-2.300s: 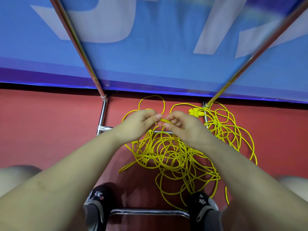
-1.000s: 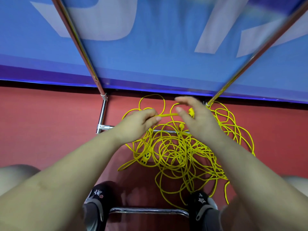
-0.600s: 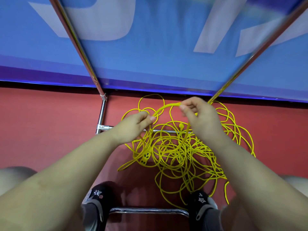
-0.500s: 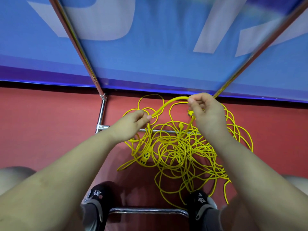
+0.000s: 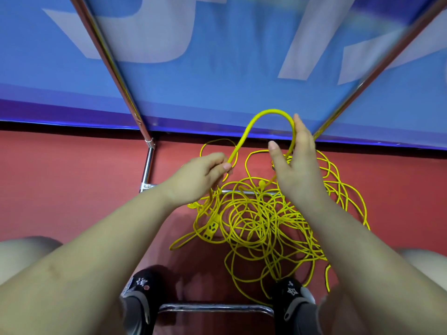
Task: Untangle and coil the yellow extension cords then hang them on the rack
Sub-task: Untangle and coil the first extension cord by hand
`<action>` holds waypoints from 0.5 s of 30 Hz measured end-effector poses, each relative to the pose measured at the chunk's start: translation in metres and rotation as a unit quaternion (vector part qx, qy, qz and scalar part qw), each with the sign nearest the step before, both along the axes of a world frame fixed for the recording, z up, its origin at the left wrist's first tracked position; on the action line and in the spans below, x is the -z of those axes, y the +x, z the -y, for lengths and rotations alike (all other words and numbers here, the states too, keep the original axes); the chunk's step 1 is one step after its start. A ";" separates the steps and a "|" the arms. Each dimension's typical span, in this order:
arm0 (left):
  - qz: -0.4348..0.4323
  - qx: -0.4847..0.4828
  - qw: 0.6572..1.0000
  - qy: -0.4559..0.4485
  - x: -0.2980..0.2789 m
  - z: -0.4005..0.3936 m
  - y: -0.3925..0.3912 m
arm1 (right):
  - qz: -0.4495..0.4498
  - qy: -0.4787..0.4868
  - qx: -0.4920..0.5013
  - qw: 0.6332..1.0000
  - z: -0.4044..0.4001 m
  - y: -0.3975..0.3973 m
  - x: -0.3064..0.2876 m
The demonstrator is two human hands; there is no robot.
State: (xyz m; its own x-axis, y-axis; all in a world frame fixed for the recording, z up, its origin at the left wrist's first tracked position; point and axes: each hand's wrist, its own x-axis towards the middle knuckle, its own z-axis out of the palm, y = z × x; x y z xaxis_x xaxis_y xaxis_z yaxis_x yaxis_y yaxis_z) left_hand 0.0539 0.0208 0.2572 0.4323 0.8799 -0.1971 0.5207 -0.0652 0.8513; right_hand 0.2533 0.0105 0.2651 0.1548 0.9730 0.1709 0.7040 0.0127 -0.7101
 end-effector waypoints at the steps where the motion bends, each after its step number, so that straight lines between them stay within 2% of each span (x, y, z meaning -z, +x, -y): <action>1: 0.001 0.002 1.000 0.011 -0.006 0.001 0.001 | 0.007 0.011 -0.003 1.000 0.002 0.000 -0.003; 5: -0.040 0.023 0.997 0.057 -0.031 0.011 0.001 | 0.040 0.038 -0.048 0.997 0.021 -0.007 -0.025; 8: -0.100 0.055 0.989 0.089 -0.052 0.021 0.003 | 0.052 0.007 -0.105 0.993 0.038 -0.018 -0.038; 10: -0.110 0.056 0.988 0.096 -0.066 0.027 0.001 | 0.013 -0.013 -0.121 0.993 0.047 -0.022 -0.044; 13: -0.119 0.044 0.987 0.102 -0.083 0.039 -0.009 | -0.101 -0.070 -0.130 0.984 0.054 -0.031 -0.054; 15: -0.103 0.026 0.989 0.099 -0.083 0.051 -0.016 | -0.132 -0.070 -0.143 0.978 0.060 -0.036 -0.058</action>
